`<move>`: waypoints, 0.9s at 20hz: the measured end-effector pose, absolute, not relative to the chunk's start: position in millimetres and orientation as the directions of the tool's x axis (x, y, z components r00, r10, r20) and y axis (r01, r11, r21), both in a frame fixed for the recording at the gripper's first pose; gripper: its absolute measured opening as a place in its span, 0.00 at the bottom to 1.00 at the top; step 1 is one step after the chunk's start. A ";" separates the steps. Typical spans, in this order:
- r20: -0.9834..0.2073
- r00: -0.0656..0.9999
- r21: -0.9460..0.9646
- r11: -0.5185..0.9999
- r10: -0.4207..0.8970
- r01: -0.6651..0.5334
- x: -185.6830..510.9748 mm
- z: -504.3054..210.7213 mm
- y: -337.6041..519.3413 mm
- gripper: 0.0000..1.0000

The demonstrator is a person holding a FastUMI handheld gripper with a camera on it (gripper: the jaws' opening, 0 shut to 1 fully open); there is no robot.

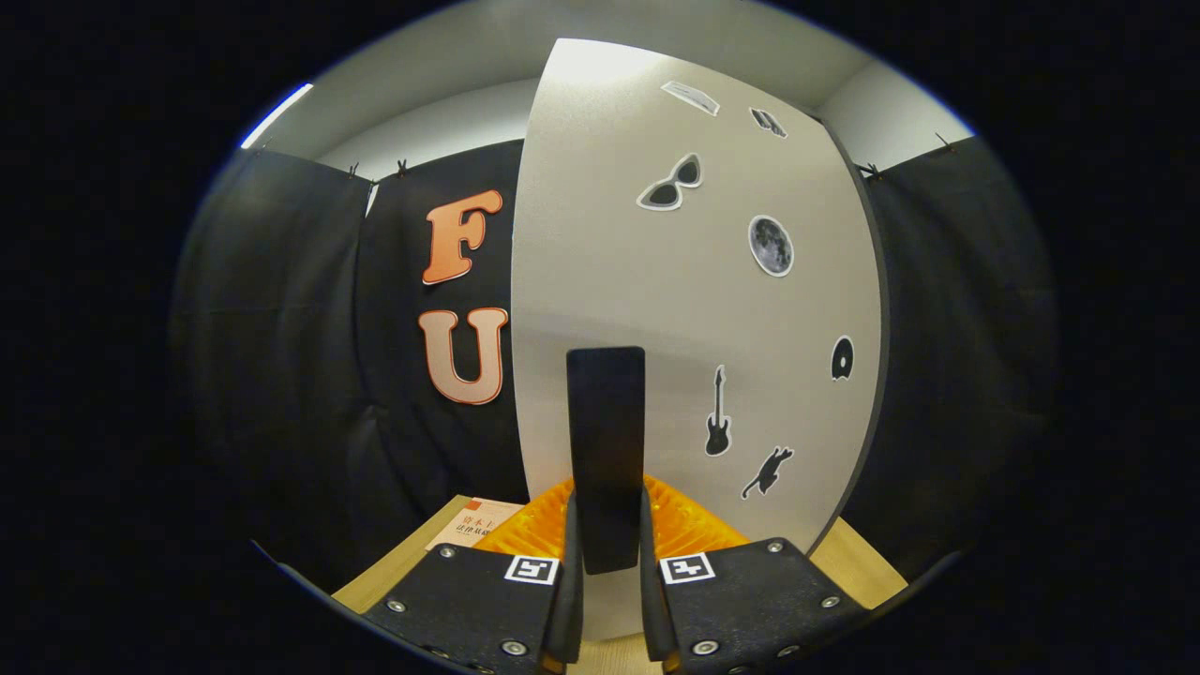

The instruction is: Open the shoe cabinet door, grab the shoes and put them into the shoe cabinet, then close the shoe cabinet door.

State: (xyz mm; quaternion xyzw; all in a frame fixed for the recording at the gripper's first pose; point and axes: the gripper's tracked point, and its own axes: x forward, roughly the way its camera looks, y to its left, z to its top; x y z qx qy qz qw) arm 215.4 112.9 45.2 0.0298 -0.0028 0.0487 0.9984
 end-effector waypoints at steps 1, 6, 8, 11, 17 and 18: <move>0.006 0.995 0.058 0.994 0.096 -0.096 212.4 44.8 110.6 0.25; -0.002 0.996 0.075 0.993 0.093 -0.092 200.1 43.0 99.5 0.25; -0.008 0.995 0.087 0.991 0.098 -0.097 194.1 41.1 93.6 0.25; -0.020 0.995 0.089 0.991 0.102 -0.100 184.2 39.2 83.3 0.25; -0.026 0.996 0.097 0.992 0.083 -0.080 167.9 35.5 61.2 0.25; -0.026 0.997 0.092 0.993 0.078 -0.076 165.9 34.4 57.8 0.25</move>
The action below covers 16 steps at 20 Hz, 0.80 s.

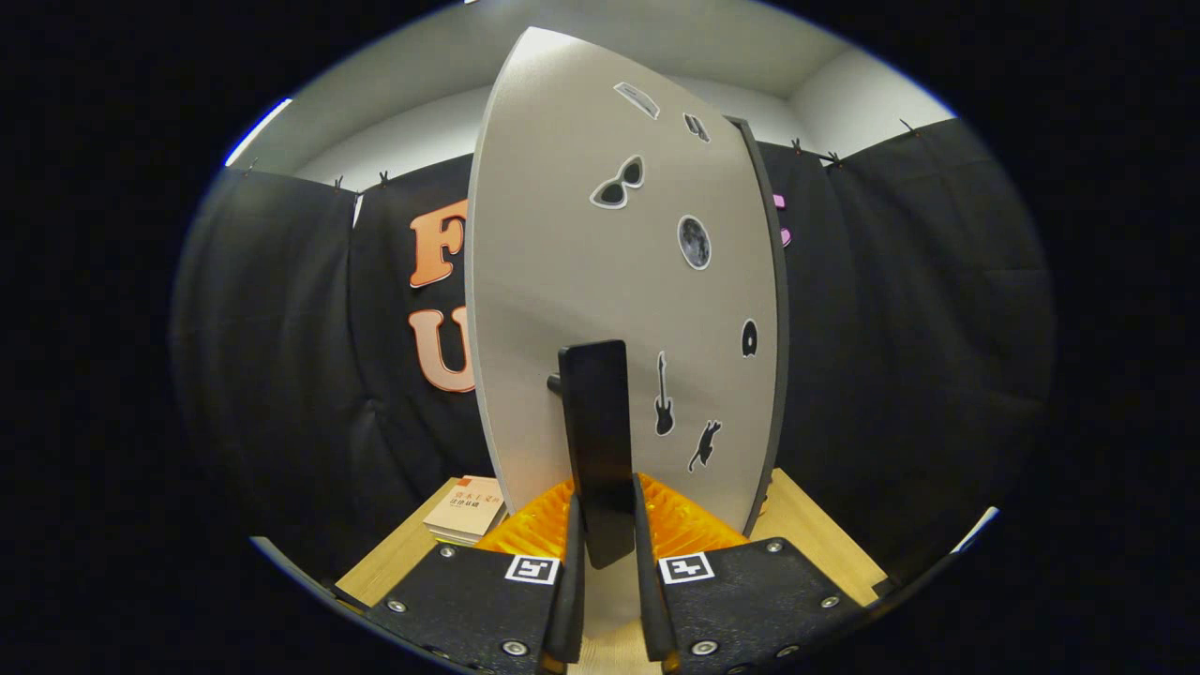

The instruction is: Open the shoe cabinet door, grab the shoes and put them into the shoe cabinet, then close the shoe cabinet door.

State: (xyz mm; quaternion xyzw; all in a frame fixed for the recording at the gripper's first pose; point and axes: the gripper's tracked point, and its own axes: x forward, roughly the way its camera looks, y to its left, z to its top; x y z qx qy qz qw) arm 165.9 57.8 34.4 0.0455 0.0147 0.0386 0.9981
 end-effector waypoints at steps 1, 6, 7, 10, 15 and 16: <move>-0.030 0.997 0.090 0.994 0.072 -0.069 163.9 34.8 53.7 0.25; -0.031 0.999 0.096 0.995 0.026 -0.023 153.0 32.0 32.6 0.24; -0.031 0.999 0.098 0.995 0.017 -0.014 150.7 31.7 27.4 0.24; -0.029 1.000 0.108 0.994 0.010 -0.007 147.8 31.0 16.1 0.24; -0.028 0.999 0.108 0.994 -0.022 0.025 144.2 28.2 -1.1 0.24; -0.030 0.999 0.111 0.993 -0.030 0.033 144.1 27.9 -2.8 0.24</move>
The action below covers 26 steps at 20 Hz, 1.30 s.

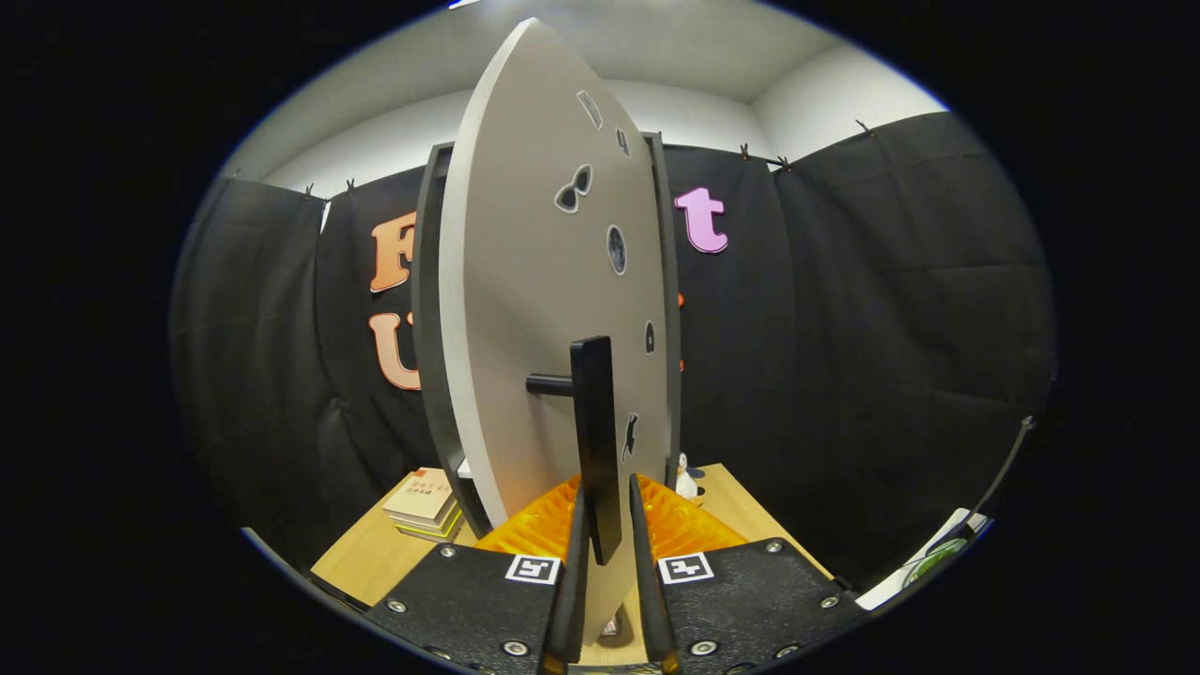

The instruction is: Open the shoe cabinet door, grab the shoes and put them into the shoe cabinet, then close the shoe cabinet door.

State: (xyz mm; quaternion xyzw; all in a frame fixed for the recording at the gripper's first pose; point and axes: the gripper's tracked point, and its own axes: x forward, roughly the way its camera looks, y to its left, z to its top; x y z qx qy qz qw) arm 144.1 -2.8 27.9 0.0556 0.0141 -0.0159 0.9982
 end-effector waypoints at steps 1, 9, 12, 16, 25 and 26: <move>-0.030 0.999 0.116 0.992 -0.038 0.042 144.9 27.7 -3.4 0.24; -0.043 0.996 0.135 0.987 -0.083 0.088 138.4 19.4 -41.9 0.24; -0.069 0.992 0.147 0.982 -0.108 0.117 134.1 10.9 -56.3 0.23; -0.069 0.987 0.145 0.977 -0.146 0.155 126.8 12.4 -76.0 0.18; -0.125 0.952 0.054 0.956 -0.279 0.287 110.2 -5.8 -119.0 0.18; -0.131 0.947 0.046 0.952 -0.293 0.301 109.4 -8.3 -122.2 0.17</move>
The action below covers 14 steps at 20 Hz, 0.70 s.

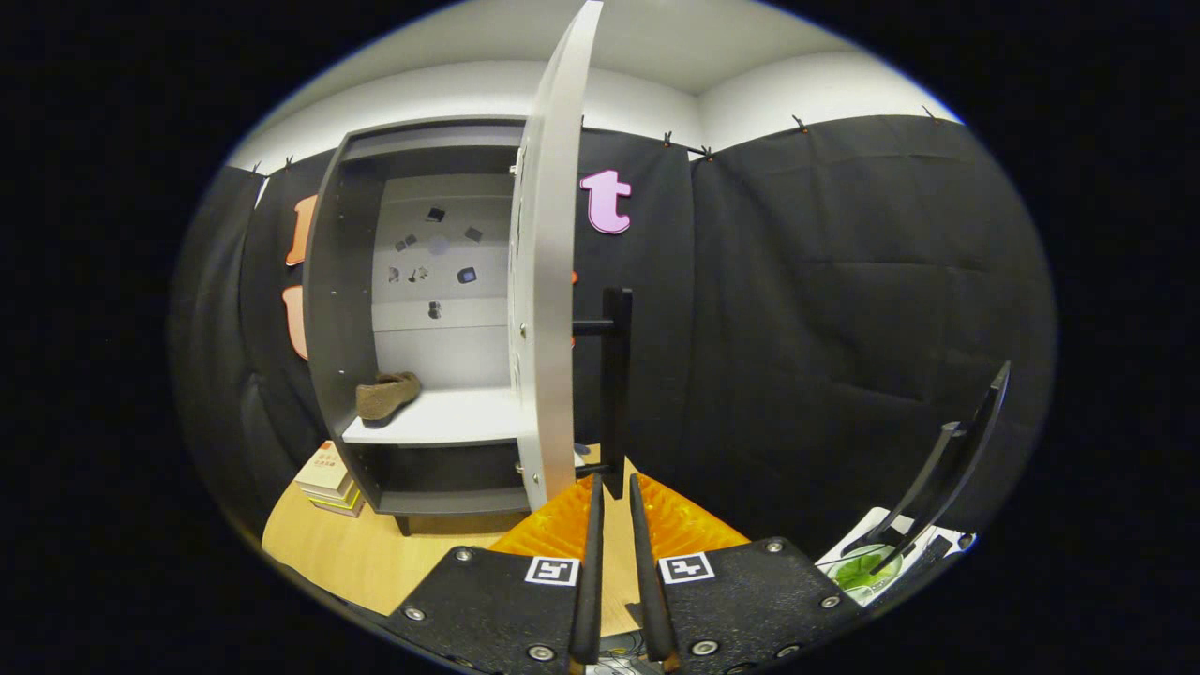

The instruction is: Open the shoe cabinet door, grab the shoes and put them into the shoe cabinet, then close the shoe cabinet door.

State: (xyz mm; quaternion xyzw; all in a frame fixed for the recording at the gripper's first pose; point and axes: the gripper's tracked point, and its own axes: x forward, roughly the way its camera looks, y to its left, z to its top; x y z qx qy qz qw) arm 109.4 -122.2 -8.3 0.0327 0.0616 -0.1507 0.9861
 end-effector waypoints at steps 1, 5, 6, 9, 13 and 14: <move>-0.144 0.942 0.039 0.949 -0.304 0.313 109.0 -11.8 -123.5 0.17; -0.160 0.940 0.028 0.950 -0.302 0.310 95.4 -17.1 -120.5 0.18; -0.161 0.941 0.029 0.952 -0.296 0.305 92.6 -18.0 -117.8 0.18; -0.169 0.946 0.047 0.956 -0.278 0.289 84.1 -21.1 -101.9 0.18; -0.184 0.948 0.058 0.960 -0.258 0.272 78.0 -29.1 -83.0 0.18; -0.190 0.951 0.066 0.963 -0.245 0.261 78.4 -32.0 -75.3 0.18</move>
